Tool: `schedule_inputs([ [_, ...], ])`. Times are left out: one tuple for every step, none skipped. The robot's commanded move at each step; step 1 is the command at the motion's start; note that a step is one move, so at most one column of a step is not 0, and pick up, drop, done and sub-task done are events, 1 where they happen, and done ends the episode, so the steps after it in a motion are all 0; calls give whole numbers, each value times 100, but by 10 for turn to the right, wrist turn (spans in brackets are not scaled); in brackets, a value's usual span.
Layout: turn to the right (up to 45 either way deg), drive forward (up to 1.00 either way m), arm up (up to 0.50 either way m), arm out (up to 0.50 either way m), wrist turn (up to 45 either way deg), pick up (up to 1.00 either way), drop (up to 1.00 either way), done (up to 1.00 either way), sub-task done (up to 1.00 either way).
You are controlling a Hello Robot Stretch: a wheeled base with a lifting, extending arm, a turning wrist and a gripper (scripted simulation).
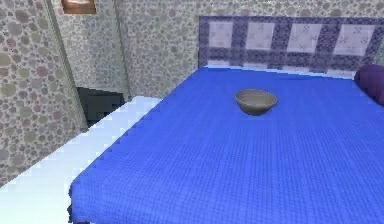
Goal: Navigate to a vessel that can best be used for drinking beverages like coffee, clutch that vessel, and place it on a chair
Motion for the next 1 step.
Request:
schedule_inputs([
  [-390, 0, 0, 0, 0, 0, 0, 0, 0],
])
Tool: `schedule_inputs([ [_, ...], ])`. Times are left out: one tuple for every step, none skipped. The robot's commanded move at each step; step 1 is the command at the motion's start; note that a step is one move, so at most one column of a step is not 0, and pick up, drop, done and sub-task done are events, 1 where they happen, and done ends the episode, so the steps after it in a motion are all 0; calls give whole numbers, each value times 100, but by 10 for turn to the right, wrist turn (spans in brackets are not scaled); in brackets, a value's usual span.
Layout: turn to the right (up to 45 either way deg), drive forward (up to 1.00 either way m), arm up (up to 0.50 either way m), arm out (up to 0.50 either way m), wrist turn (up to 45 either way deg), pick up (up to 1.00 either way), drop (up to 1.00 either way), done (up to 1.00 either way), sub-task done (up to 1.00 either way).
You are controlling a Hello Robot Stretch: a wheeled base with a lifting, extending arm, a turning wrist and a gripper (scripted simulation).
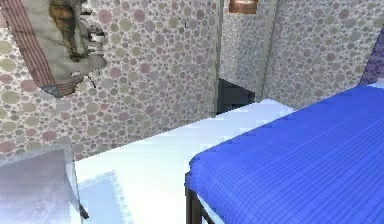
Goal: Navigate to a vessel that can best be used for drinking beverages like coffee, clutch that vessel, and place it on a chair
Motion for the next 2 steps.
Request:
schedule_inputs([
  [0, 35, 0, 0, 0, 0, 0, 0, 0],
  [-300, 0, 0, 0, 0, 0, 0, 0, 0],
])
